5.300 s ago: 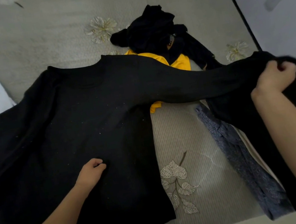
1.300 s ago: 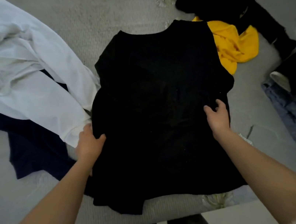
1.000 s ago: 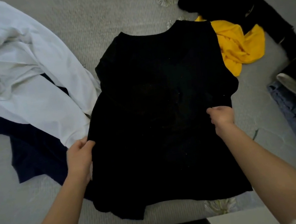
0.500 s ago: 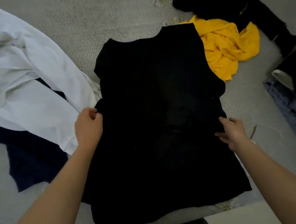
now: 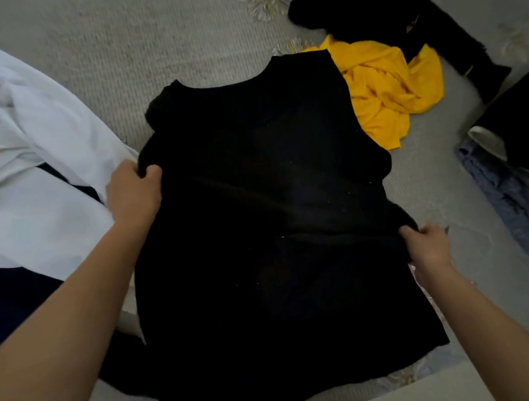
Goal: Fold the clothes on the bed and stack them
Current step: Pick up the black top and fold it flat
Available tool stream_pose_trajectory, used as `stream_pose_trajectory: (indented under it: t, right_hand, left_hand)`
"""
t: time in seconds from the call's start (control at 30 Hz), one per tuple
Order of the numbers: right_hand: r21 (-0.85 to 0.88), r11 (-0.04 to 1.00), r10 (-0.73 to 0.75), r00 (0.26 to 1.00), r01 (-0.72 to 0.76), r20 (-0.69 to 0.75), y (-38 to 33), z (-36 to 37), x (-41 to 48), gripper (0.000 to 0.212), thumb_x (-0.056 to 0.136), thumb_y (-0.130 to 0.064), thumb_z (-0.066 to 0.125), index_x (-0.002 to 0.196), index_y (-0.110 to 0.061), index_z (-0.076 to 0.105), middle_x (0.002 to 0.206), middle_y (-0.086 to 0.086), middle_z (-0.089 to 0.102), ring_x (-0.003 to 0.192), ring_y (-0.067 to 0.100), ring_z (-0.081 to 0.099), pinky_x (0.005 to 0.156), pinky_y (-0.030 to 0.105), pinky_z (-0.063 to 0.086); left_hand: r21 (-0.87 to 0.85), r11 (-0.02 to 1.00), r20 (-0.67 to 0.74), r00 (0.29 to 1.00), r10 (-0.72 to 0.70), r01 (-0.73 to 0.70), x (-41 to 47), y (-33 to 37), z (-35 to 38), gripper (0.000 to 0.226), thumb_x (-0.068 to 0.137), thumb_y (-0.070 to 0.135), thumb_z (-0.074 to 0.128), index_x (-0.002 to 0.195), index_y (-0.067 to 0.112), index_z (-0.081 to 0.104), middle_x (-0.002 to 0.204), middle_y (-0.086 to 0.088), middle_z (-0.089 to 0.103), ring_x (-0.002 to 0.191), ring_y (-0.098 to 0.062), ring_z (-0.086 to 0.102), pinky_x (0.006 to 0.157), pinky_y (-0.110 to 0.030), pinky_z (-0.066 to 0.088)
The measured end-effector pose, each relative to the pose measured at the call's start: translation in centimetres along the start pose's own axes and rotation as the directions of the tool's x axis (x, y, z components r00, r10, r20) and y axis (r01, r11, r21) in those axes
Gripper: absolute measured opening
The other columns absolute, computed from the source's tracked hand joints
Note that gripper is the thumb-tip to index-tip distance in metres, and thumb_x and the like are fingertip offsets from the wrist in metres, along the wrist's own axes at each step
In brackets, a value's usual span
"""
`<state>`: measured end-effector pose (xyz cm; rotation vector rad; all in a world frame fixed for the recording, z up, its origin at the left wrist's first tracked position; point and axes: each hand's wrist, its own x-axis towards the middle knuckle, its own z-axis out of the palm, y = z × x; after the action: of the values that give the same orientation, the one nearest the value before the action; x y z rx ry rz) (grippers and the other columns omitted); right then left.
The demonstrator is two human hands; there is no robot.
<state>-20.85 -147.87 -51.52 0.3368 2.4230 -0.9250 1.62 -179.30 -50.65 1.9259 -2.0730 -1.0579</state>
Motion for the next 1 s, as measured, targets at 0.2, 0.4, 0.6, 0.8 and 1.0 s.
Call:
stream_pose_trajectory:
  t: [0.2, 0.4, 0.6, 0.8, 1.0]
  right_hand:
    - [-0.399, 0.891, -0.218, 0.975, 0.217, 0.044, -3.1, 1.7, 1.4, 0.048, 0.087, -0.027, 0.06, 0.128, -0.006, 0.045, 0.131, 0.022, 0.046, 0.12, 0.036, 0.045, 0.098, 0.043, 0.039]
    - [-0.438, 0.769, -0.447, 0.881, 0.466, 0.152, -11.7, 6.0, 3.8, 0.045, 0.09, -0.021, 0.055, 0.131, -0.005, 0.045, 0.133, 0.023, 0.042, 0.124, 0.037, 0.039, 0.102, 0.041, 0.033]
    - [-0.436, 0.693, -0.541, 0.814, 0.574, 0.212, -18.1, 9.2, 7.9, 0.055, 0.089, -0.023, 0.056, 0.138, -0.006, 0.037, 0.138, 0.018, 0.043, 0.129, 0.034, 0.037, 0.105, 0.039, 0.031]
    - [-0.505, 0.641, -0.466, 0.816, 0.578, 0.341, -21.5, 12.0, 11.7, 0.07, 0.085, -0.014, 0.063, 0.144, -0.011, 0.025, 0.139, 0.018, 0.044, 0.126, 0.036, 0.044, 0.101, 0.041, 0.039]
    - [-0.532, 0.708, -0.478, 0.87, 0.464, 0.123, -22.2, 12.5, 14.1, 0.047, 0.086, -0.013, 0.057, 0.131, -0.008, 0.046, 0.126, 0.019, 0.055, 0.114, 0.037, 0.053, 0.09, 0.04, 0.045]
  left_hand:
    - [0.311, 0.951, 0.07, 0.997, -0.019, -0.004, 1.1, -2.2, -0.7, 0.047, 0.087, 0.027, 0.052, 0.126, 0.004, 0.041, 0.121, -0.022, 0.052, 0.111, -0.039, 0.051, 0.083, -0.041, 0.041]
    - [-0.013, 0.999, 0.171, 0.984, -0.05, 0.053, 4.7, 0.8, 0.3, 0.006, 0.089, 0.017, 0.052, 0.085, 0.013, 0.052, 0.086, -0.01, 0.051, 0.094, -0.025, 0.05, 0.083, -0.034, 0.039]
    - [-0.35, 0.899, 0.164, 0.962, -0.217, 0.262, 8.9, 2.0, 1.4, 0.025, 0.082, 0.009, 0.063, 0.063, 0.009, 0.047, 0.06, -0.007, 0.044, 0.054, -0.017, 0.046, 0.046, -0.021, 0.043]
    - [-0.382, 0.922, -0.203, 0.979, -0.017, -0.064, 13.2, 3.9, -0.5, 0.022, 0.083, 0.016, 0.059, 0.067, 0.027, 0.049, 0.063, 0.009, 0.047, 0.054, 0.004, 0.045, 0.06, -0.016, 0.038]
    - [-0.329, 0.929, 0.129, 0.983, -0.131, 0.167, 15.4, 2.3, 0.8, 0.009, 0.092, 0.023, 0.049, 0.086, 0.019, 0.055, 0.084, -0.004, 0.054, 0.062, -0.009, 0.047, 0.055, -0.021, 0.041]
